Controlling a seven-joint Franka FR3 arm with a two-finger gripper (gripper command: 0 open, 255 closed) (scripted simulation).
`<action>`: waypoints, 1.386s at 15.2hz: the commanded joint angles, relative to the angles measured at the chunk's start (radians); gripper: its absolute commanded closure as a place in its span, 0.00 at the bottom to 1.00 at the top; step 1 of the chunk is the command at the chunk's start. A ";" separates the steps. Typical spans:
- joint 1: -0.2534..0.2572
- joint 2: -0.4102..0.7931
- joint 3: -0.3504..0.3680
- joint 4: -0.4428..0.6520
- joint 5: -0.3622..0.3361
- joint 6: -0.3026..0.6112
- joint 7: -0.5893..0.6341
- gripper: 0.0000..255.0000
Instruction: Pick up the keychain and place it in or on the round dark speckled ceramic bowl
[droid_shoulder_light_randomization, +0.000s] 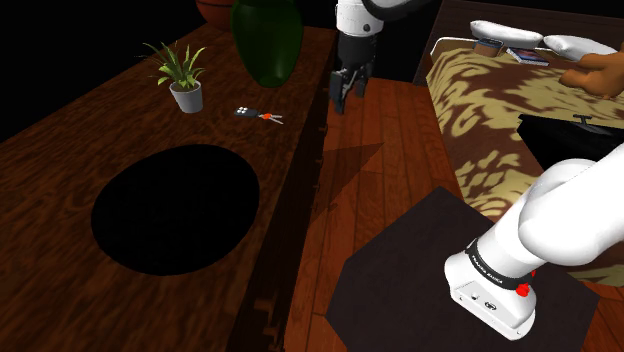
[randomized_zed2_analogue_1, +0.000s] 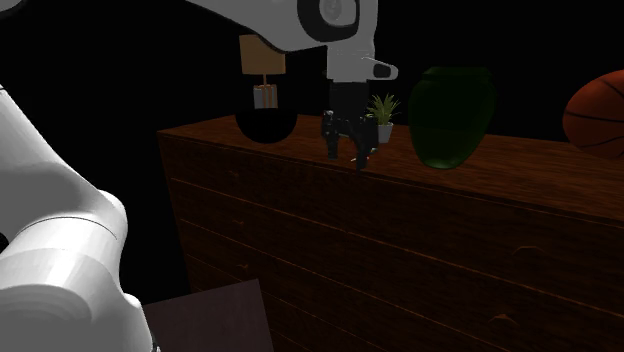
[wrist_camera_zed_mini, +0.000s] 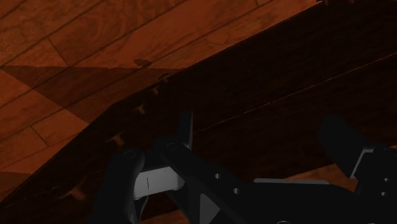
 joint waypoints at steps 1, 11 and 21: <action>0.011 0.058 0.019 0.055 -0.002 0.018 0.011 0.00; 0.072 0.373 0.095 0.387 -0.067 0.063 0.056 0.00; 0.104 0.502 0.111 0.469 -0.110 0.129 0.075 0.00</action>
